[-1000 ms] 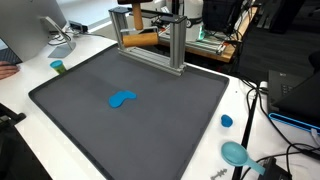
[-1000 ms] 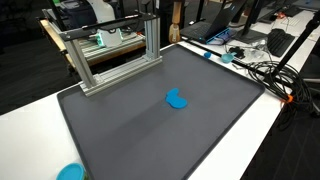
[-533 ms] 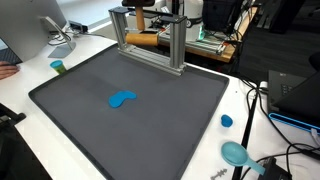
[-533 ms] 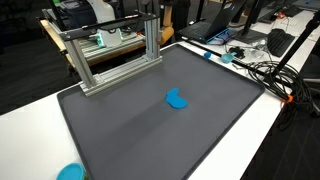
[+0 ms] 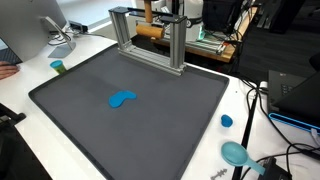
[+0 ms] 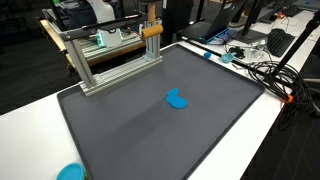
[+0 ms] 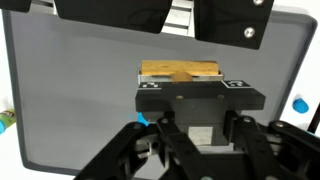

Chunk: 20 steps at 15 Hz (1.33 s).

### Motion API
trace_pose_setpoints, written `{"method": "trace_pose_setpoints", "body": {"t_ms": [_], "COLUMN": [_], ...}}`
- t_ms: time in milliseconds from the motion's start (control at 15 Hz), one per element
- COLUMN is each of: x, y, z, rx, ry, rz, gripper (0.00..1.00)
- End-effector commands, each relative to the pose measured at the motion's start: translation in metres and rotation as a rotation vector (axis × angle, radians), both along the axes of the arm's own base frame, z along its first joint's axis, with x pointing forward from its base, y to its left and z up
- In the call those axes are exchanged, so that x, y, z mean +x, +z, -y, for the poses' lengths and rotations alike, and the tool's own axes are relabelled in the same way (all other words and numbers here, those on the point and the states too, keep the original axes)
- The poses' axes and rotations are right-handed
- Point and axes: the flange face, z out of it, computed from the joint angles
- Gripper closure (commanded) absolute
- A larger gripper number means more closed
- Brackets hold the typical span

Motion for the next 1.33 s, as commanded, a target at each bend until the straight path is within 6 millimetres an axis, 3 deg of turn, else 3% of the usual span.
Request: {"method": "trace_pose_setpoints", "body": {"t_ms": [0, 400, 933, 1267], "x": [0.0, -0.024, -0.045, -0.071], "y": [0.0, -0.002, -0.046, -0.055], "z": [0.002, 0.001, 0.013, 0.014], "rx": [0.0, 0.001, 0.004, 0.013], "ry": [-0.04, -0.125, -0.175, -0.164], "rz": [0.026, 0.028, -0.022, -0.018], "gripper": [0.79, 0.79, 0.79, 0.79]}}
